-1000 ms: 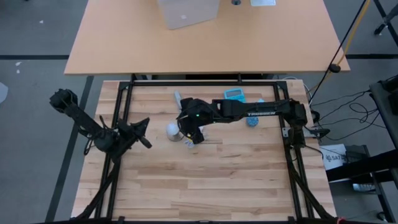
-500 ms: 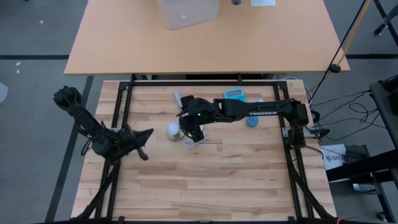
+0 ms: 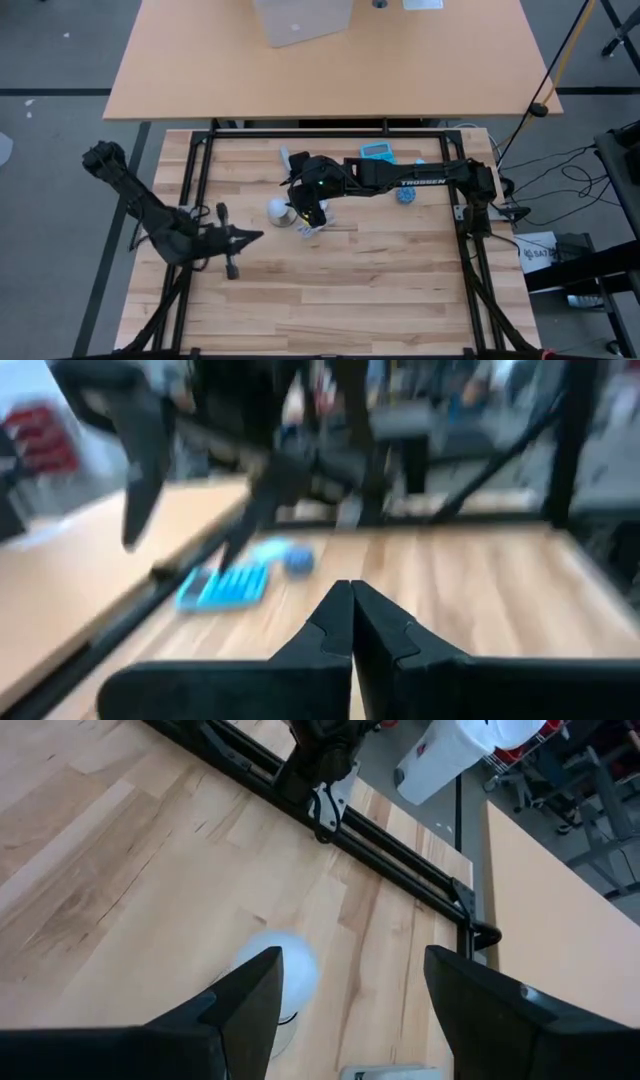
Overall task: Screw lightbulb
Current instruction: Insert the white lightbulb into the desk lamp
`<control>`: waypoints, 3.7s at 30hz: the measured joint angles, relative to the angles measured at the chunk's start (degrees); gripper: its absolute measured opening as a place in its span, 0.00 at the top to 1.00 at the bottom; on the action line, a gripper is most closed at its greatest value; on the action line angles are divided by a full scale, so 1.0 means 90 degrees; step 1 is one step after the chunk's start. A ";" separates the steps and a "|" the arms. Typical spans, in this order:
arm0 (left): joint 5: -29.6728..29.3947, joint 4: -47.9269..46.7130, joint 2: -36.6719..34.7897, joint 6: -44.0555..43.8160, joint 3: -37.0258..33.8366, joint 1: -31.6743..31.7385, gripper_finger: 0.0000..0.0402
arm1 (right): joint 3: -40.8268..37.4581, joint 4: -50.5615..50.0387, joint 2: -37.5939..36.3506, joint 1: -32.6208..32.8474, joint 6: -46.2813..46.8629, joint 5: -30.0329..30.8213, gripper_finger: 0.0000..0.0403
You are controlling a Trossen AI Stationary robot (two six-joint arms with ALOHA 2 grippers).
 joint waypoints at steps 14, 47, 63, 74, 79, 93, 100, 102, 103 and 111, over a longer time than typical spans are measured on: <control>0.0819 -0.5192 0.0402 -0.5671 0.0115 0.1171 1.00 | 0.0000 -0.0051 0.0000 0.0005 -0.0107 0.0002 0.41; 0.3247 -0.0685 0.2859 -0.3386 -0.1457 0.3897 1.00 | -0.0003 -0.0073 0.0000 0.0007 -0.0289 0.0010 0.41; 0.3310 0.0523 0.3220 -0.2986 -0.1466 0.4275 1.00 | -0.0008 -0.0409 -0.0178 0.0010 -0.0182 0.0041 0.41; 0.3577 0.1523 0.3787 -0.2722 -0.1458 0.4479 1.00 | -0.0005 -0.1266 -0.0333 0.0012 0.0285 0.0039 0.41; 0.3587 0.1502 0.3725 -0.2718 -0.1457 0.4475 1.00 | -0.0006 -0.1430 -0.0333 0.0017 0.0385 0.0039 0.41; 0.3499 0.0430 0.2787 -0.2805 -0.1452 0.4362 1.00 | -0.0008 -0.1477 -0.0026 0.0228 -0.0072 0.0475 0.39; 0.3313 -0.0395 0.2025 -0.2954 -0.1454 0.4199 1.00 | -0.0005 -0.1370 0.0280 0.0223 -0.0111 0.0685 0.40; 0.3263 -0.0597 0.1768 -0.3029 -0.1454 0.4165 1.00 | -0.0005 -0.1332 0.0347 0.0223 -0.0115 0.0682 0.40; 0.3208 -0.0718 0.1649 -0.3064 -0.1453 0.4139 1.00 | -0.0005 -0.1313 0.0375 0.0223 -0.0117 0.0682 0.40; 0.2744 -0.0851 0.1006 -0.3099 -0.1454 0.3914 1.00 | -0.0005 -0.0991 0.0406 0.0223 -0.0061 0.0612 0.39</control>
